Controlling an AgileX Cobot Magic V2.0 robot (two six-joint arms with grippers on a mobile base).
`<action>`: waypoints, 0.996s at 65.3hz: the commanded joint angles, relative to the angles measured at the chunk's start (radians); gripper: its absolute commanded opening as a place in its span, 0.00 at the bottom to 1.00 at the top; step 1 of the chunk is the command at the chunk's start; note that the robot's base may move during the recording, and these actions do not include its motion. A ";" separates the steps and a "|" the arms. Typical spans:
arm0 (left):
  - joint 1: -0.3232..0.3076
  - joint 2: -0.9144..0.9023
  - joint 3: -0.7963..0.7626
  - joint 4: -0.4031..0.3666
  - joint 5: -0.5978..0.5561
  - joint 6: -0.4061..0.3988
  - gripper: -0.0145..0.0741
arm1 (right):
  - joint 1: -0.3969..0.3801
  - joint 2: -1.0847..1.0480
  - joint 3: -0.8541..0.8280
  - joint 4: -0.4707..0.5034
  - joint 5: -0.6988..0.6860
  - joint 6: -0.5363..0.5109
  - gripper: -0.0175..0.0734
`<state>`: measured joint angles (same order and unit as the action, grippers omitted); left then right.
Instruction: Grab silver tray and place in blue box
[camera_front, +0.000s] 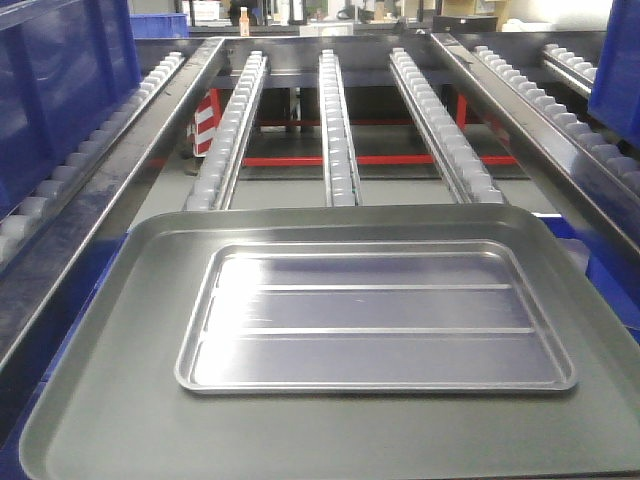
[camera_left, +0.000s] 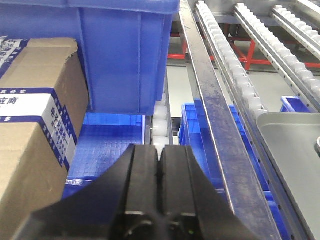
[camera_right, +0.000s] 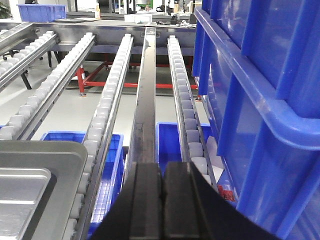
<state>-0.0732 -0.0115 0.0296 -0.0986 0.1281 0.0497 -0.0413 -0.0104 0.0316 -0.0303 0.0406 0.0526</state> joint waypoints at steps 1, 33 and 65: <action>-0.004 -0.020 -0.002 -0.009 -0.085 -0.001 0.05 | 0.004 -0.020 0.002 -0.001 -0.086 -0.001 0.25; -0.004 -0.020 -0.002 0.032 -0.085 -0.001 0.05 | 0.004 -0.020 0.002 -0.001 -0.086 -0.001 0.25; -0.004 -0.013 -0.005 0.016 -0.297 -0.004 0.05 | 0.004 -0.020 -0.002 0.000 -0.167 -0.001 0.25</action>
<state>-0.0732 -0.0115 0.0296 -0.0704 -0.0070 0.0497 -0.0413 -0.0104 0.0316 -0.0303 0.0110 0.0526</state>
